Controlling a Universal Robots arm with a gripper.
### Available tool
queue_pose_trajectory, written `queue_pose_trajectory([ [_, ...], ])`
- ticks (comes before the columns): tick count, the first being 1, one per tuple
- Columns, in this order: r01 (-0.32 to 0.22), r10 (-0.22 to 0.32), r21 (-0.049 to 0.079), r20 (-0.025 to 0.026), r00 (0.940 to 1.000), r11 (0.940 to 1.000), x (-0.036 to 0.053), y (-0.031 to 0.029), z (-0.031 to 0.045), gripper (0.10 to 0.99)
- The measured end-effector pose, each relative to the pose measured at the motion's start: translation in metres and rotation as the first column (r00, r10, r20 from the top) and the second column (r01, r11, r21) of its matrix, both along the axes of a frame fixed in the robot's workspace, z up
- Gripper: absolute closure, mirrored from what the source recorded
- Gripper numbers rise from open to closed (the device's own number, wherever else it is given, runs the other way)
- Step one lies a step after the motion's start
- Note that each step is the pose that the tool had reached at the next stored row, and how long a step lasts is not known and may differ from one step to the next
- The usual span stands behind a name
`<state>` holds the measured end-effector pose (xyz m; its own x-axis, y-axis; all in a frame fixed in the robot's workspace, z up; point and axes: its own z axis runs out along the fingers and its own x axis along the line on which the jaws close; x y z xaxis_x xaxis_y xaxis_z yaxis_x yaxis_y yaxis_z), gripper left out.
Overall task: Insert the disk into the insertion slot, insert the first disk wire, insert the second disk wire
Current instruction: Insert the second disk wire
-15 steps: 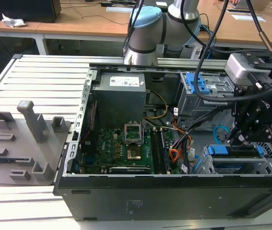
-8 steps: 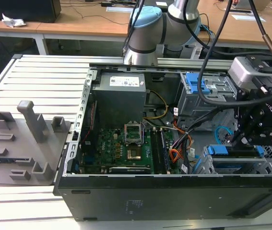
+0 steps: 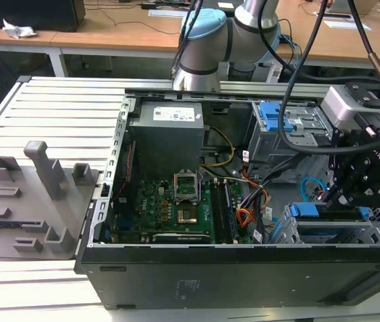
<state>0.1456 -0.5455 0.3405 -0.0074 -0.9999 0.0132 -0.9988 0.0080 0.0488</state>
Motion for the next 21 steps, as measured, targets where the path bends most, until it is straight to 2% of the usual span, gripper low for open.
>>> queue_pose_trajectory([
  [8,0.000,0.000,0.000,-0.0001,1.0000,1.0000,-0.0001,-0.0004,-0.0019,0.925],
  [9,0.000,0.000,0.000,-0.0001,1.0000,1.0000,-0.0001,-0.0004,-0.0019,0.914],
  [10,0.000,0.000,0.000,0.0000,1.0000,1.0000,-0.0001,-0.0004,-0.0017,0.847],
  [12,0.000,0.000,0.000,0.0000,1.0000,1.0000,-0.0001,-0.0004,0.0057,0.847],
  [14,0.000,0.000,0.000,0.0000,1.0000,1.0000,-0.0001,-0.0004,0.0178,0.847],
  [16,0.000,0.000,0.000,0.0000,1.0000,1.0000,-0.0001,-0.0004,0.0242,0.847],
  [19,0.000,0.000,0.000,0.0000,1.0000,1.0000,0.0000,-0.0004,0.0410,0.847],
  [20,0.000,0.000,0.000,0.0000,1.0000,1.0000,0.0000,-0.0004,0.0448,0.847],
  [21,0.000,0.000,0.000,0.0000,1.0000,1.0000,-0.0001,-0.0005,0.0449,0.847],
])
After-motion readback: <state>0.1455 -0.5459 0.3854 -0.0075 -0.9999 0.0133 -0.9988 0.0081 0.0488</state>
